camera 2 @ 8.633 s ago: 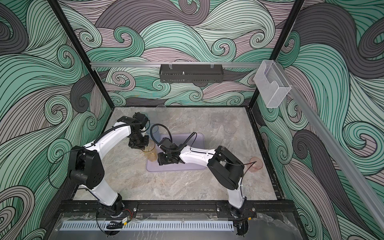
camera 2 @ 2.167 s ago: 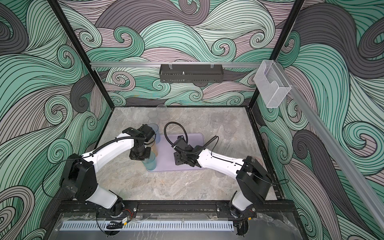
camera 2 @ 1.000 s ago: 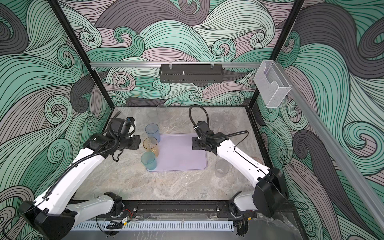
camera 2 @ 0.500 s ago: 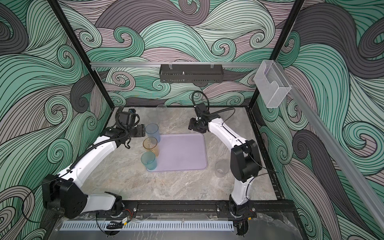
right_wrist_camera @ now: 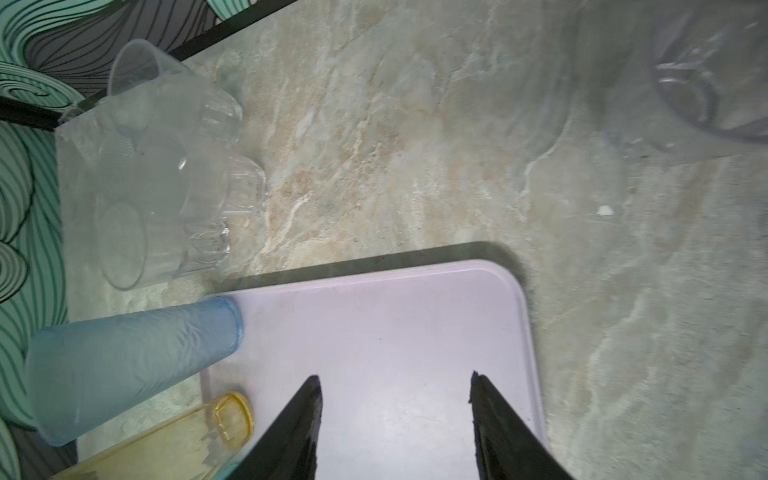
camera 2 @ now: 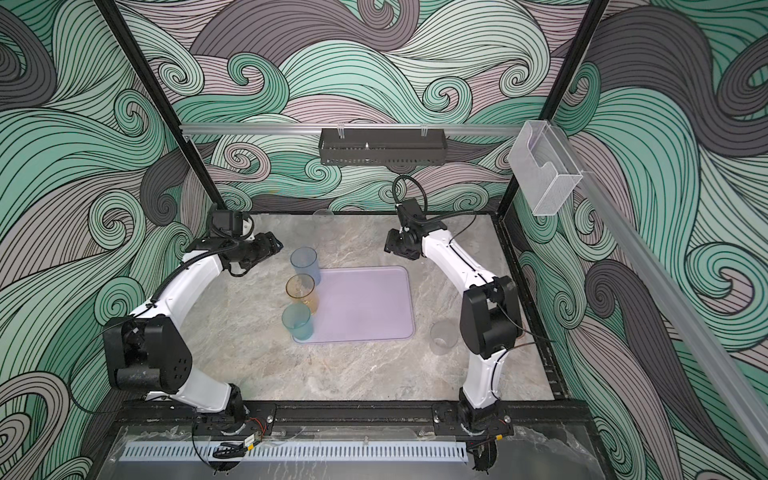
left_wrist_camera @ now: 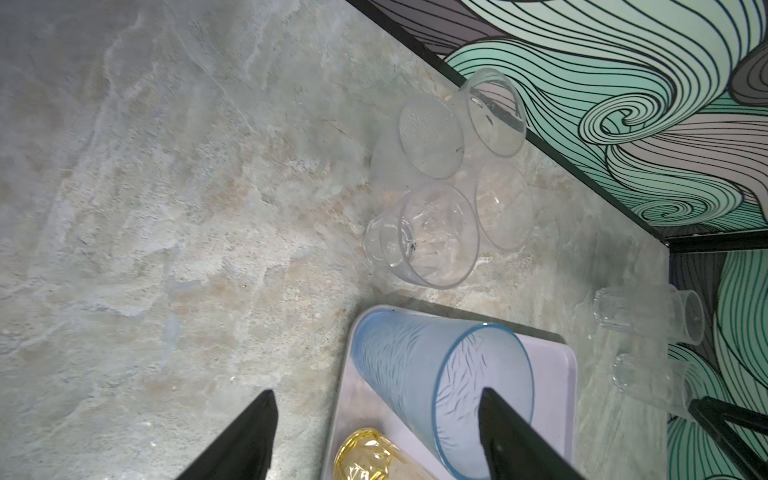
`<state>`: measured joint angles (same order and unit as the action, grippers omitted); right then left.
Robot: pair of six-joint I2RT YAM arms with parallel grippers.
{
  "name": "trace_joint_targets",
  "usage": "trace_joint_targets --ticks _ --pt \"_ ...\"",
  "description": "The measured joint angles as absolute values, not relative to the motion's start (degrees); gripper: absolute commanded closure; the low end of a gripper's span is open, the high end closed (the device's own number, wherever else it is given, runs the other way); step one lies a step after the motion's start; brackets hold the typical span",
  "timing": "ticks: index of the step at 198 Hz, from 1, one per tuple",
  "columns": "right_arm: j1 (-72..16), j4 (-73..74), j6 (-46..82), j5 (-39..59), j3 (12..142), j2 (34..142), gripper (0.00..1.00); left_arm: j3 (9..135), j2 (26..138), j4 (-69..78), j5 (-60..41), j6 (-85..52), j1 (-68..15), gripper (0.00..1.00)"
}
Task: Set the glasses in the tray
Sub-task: 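Raise the left gripper off the cups while the right moves toward the clear cups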
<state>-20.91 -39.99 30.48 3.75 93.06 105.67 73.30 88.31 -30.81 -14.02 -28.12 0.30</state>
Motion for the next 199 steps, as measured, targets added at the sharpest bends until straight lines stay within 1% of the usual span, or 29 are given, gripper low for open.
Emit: trace_joint_targets --ticks 46,84,135,199 --pt "-18.94 -44.66 26.72 -0.43 91.2 101.36 0.42 73.3 88.42 -30.79 -15.29 -28.51 0.27 0.24" --pt "-17.91 -48.05 24.18 -4.14 90.7 100.95 0.41 71.79 88.42 -30.28 -15.73 -28.62 0.25 0.25" --pt "-14.85 -49.25 24.49 -3.9 93.06 103.07 0.42 71.11 88.4 -30.35 -15.68 -28.51 -0.32 0.25" --pt "-14.92 -50.98 23.31 -6.11 88.16 102.65 0.41 71.11 88.4 -30.39 -15.68 -27.62 -1.23 0.25"
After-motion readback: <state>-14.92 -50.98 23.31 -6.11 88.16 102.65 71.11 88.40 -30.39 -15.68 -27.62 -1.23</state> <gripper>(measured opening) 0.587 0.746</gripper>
